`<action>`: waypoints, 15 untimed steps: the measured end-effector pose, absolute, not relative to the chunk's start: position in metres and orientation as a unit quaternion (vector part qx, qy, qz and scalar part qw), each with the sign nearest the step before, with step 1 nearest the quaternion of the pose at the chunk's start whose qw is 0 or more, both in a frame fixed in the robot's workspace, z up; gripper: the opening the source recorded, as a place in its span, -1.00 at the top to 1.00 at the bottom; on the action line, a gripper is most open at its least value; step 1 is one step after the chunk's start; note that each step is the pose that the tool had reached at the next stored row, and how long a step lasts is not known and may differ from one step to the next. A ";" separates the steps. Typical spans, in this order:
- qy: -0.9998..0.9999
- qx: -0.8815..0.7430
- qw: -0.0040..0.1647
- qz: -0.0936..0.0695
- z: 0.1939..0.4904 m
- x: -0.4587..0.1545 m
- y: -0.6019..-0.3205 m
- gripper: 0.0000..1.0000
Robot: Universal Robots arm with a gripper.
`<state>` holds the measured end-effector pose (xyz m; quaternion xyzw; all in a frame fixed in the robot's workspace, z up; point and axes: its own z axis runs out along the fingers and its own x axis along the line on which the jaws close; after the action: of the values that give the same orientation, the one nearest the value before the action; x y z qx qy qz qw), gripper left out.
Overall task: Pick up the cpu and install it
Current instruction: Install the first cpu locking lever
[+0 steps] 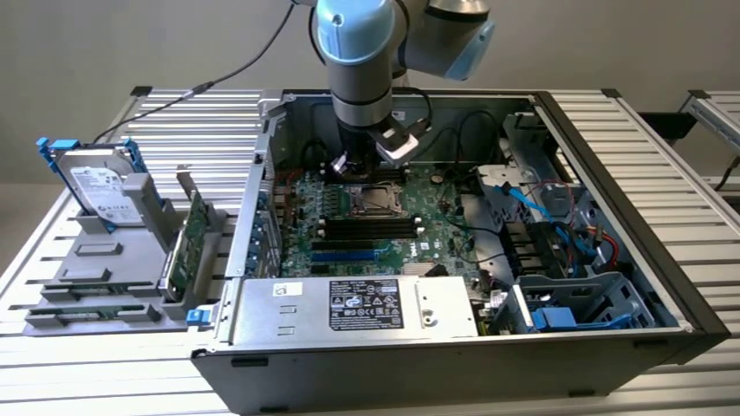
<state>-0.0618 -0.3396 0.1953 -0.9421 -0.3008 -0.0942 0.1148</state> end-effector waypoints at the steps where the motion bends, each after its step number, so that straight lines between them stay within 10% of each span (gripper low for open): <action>1: -0.301 -0.942 0.115 -0.094 0.195 -0.062 -0.340 0.79; 15: -0.301 -0.942 0.115 -0.094 0.196 -0.057 -0.340 0.79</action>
<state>-0.0569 -0.3397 0.1958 -0.9420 -0.3009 -0.0938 0.1151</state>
